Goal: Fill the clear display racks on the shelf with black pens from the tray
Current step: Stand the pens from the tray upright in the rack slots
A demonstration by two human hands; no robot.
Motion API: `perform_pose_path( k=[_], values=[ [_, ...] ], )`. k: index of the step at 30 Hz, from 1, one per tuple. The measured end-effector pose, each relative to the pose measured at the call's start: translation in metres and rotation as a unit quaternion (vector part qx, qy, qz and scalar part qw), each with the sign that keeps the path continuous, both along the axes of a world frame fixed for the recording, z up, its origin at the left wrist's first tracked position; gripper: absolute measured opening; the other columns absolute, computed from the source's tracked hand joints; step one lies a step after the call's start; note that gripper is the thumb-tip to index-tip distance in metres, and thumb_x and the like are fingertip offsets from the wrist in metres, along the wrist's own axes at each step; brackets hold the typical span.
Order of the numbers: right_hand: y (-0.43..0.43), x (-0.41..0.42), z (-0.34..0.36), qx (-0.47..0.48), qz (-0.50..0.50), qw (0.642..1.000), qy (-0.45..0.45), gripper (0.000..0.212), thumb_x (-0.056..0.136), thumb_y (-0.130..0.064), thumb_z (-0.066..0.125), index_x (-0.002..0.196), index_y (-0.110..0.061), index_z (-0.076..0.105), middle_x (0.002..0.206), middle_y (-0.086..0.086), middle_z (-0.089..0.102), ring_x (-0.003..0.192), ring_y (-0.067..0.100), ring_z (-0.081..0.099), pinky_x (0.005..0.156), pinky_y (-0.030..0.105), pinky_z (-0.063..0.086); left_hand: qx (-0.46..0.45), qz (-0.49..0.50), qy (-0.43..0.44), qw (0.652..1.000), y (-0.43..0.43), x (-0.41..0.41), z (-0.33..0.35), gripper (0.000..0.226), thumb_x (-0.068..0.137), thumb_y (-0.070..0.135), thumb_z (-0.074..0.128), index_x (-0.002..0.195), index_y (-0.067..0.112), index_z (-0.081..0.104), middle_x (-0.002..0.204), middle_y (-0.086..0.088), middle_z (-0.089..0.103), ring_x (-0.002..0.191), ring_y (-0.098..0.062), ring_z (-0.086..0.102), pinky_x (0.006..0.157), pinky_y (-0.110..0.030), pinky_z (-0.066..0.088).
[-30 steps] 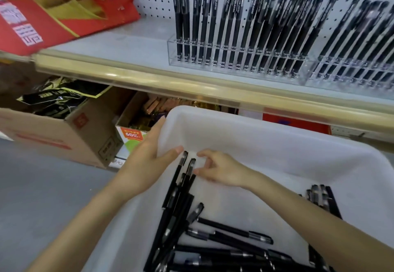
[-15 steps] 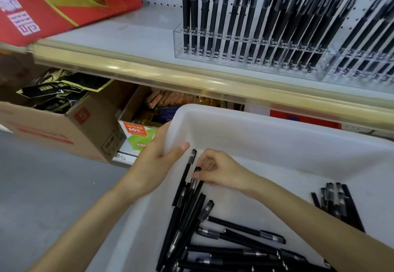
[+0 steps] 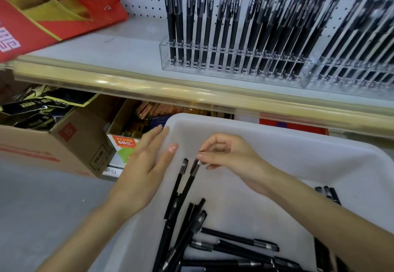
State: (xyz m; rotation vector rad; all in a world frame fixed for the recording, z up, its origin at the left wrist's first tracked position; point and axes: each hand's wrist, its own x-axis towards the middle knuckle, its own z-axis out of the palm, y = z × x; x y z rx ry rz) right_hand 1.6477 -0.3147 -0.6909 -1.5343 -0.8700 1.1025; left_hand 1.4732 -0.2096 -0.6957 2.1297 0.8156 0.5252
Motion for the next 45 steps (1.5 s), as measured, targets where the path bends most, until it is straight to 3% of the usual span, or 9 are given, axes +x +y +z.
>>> perform_pose_path(
  k=[3, 9, 14, 23, 28, 33, 38, 40, 45],
  values=[
    [-0.008, 0.019, 0.025, 0.052, -0.034, 0.998, 0.020, 0.010, 0.078, -0.004, 0.072, 0.080, -0.011, 0.065, 0.079, 0.005, 0.071, 0.076, 0.012, 0.067, 0.075, 0.026, 0.056, 0.109, -0.042, -0.032, 0.993, -0.004, 0.010, 0.015, 0.046, 0.094, 0.058, 0.036, 0.134, 0.037, 0.047, 0.137, 0.028, 0.040, 0.130, 0.013, 0.031, 0.102, -0.001, 0.021],
    [-0.027, 0.057, 0.078, 0.127, -0.083, 0.988, 0.016, 0.015, 0.067, -0.010, 0.071, 0.081, -0.007, 0.065, 0.081, 0.010, 0.070, 0.074, 0.019, 0.070, 0.070, 0.026, 0.057, 0.034, -0.146, -0.078, 0.986, -0.021, 0.065, 0.053, 0.018, 0.090, 0.028, 0.066, 0.099, 0.044, 0.065, 0.094, 0.025, 0.066, 0.086, 0.004, 0.063, 0.075, -0.007, 0.046],
    [-0.050, 0.084, 0.116, 0.170, -0.123, 0.977, -0.041, 0.024, 0.068, -0.011, 0.070, 0.091, -0.005, 0.065, 0.089, 0.011, 0.072, 0.082, 0.018, 0.070, 0.072, 0.025, 0.057, -0.013, -0.187, -0.099, 0.977, -0.030, 0.113, 0.077, 0.011, 0.085, 0.011, 0.068, 0.077, 0.018, 0.071, 0.066, 0.008, 0.070, 0.065, -0.005, 0.064, 0.065, -0.016, 0.048],
    [-0.086, 0.114, 0.152, 0.232, -0.223, 0.932, -0.170, 0.025, 0.078, -0.005, 0.071, 0.101, -0.011, 0.065, 0.076, 0.011, 0.071, 0.084, 0.025, 0.072, 0.070, 0.030, 0.059, -0.086, -0.215, -0.183, 0.955, -0.069, 0.194, 0.114, 0.007, 0.083, 0.012, 0.071, 0.077, 0.014, 0.067, 0.070, 0.000, 0.071, 0.066, -0.009, 0.067, 0.067, -0.027, 0.057],
    [-0.101, 0.140, 0.162, 0.269, -0.301, 0.898, -0.174, 0.026, 0.082, -0.001, 0.069, 0.105, -0.010, 0.060, 0.080, 0.018, 0.070, 0.085, 0.023, 0.072, 0.069, 0.033, 0.059, -0.088, -0.188, -0.203, 0.957, -0.068, 0.217, 0.117, 0.013, 0.089, 0.025, 0.062, 0.086, 0.018, 0.073, 0.081, 0.009, 0.073, 0.081, -0.004, 0.067, 0.084, -0.035, 0.054],
    [-0.106, 0.175, 0.180, 0.273, -0.379, 0.853, -0.231, 0.023, 0.083, 0.001, 0.070, 0.093, -0.012, 0.053, 0.083, 0.020, 0.067, 0.081, 0.019, 0.072, 0.069, 0.031, 0.059, 0.094, -0.123, -0.148, 0.977, -0.040, 0.222, 0.109, 0.023, 0.096, 0.034, 0.047, 0.107, 0.028, 0.067, 0.100, 0.023, 0.065, 0.090, 0.008, 0.058, 0.081, -0.021, 0.048],
    [-0.090, 0.192, 0.186, 0.261, -0.373, 0.835, -0.308, 0.024, 0.083, -0.002, 0.071, 0.088, -0.015, 0.052, 0.085, 0.013, 0.067, 0.078, 0.016, 0.071, 0.071, 0.030, 0.060, 0.279, -0.149, -0.046, 0.948, -0.031, 0.223, 0.101, 0.038, 0.099, 0.037, 0.038, 0.131, 0.025, 0.055, 0.128, 0.011, 0.057, 0.116, -0.004, 0.049, 0.102, -0.020, 0.033],
    [-0.081, 0.196, 0.184, 0.244, -0.362, 0.828, -0.351, 0.023, 0.084, -0.008, 0.072, 0.088, -0.019, 0.053, 0.088, 0.013, 0.068, 0.078, 0.017, 0.071, 0.075, 0.034, 0.060, 0.341, -0.158, -0.016, 0.927, -0.036, 0.225, 0.100, 0.047, 0.096, 0.044, 0.030, 0.134, 0.026, 0.052, 0.131, 0.011, 0.055, 0.119, -0.005, 0.045, 0.096, -0.021, 0.023],
    [-0.068, 0.201, 0.175, 0.215, -0.349, 0.816, -0.408, 0.023, 0.084, -0.015, 0.073, 0.087, -0.025, 0.053, 0.082, -0.003, 0.063, 0.079, 0.018, 0.068, 0.080, 0.041, 0.058, 0.360, -0.204, 0.005, 0.910, -0.043, 0.233, 0.103, 0.050, 0.100, 0.045, 0.031, 0.144, 0.024, 0.038, 0.145, 0.011, 0.040, 0.130, -0.005, 0.032, 0.106, -0.022, 0.020]
  ],
)
